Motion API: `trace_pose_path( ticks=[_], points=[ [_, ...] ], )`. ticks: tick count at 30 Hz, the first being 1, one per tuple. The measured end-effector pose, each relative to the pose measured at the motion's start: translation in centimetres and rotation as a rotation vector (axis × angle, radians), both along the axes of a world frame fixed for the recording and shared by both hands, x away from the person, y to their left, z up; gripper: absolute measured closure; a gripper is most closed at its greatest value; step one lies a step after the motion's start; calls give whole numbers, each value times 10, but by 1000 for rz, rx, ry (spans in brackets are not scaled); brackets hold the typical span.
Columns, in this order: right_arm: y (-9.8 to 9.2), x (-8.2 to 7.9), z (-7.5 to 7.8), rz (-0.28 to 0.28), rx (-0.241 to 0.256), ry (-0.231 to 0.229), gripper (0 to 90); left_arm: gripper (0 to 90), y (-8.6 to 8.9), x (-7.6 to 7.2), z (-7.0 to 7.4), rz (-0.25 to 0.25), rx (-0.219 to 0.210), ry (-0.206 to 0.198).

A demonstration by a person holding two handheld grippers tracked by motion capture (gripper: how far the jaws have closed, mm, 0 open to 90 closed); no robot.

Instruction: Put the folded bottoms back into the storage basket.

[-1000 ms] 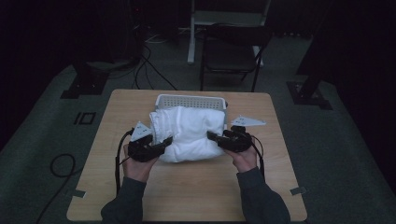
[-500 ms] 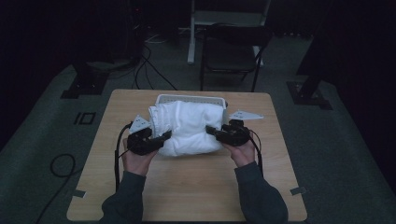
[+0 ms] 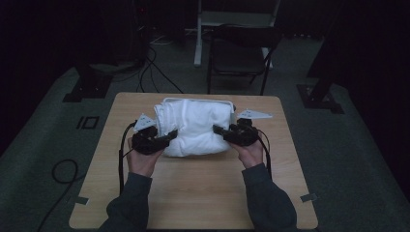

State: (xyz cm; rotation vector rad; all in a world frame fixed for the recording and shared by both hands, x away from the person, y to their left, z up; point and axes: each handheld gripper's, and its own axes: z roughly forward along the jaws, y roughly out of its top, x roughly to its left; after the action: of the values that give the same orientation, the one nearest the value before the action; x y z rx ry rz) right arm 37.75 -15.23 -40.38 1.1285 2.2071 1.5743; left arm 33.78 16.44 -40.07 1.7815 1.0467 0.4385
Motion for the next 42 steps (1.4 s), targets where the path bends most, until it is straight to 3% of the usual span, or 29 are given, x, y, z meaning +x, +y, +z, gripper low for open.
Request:
trace_pose_path(
  ticks=[24, 31, 42],
  points=[
    [1, 24, -1, -23, -1, 23, 652, 579, 0, 27, -4, -4, 4, 0],
    [2, 29, -2, -32, 3, 27, 652, 581, 0, 33, -3, 5, -9, 1],
    [2, 42, -1, -55, 13, 32, 653, 584, -4, 48, 2, 23, 5, -11]
  ],
)
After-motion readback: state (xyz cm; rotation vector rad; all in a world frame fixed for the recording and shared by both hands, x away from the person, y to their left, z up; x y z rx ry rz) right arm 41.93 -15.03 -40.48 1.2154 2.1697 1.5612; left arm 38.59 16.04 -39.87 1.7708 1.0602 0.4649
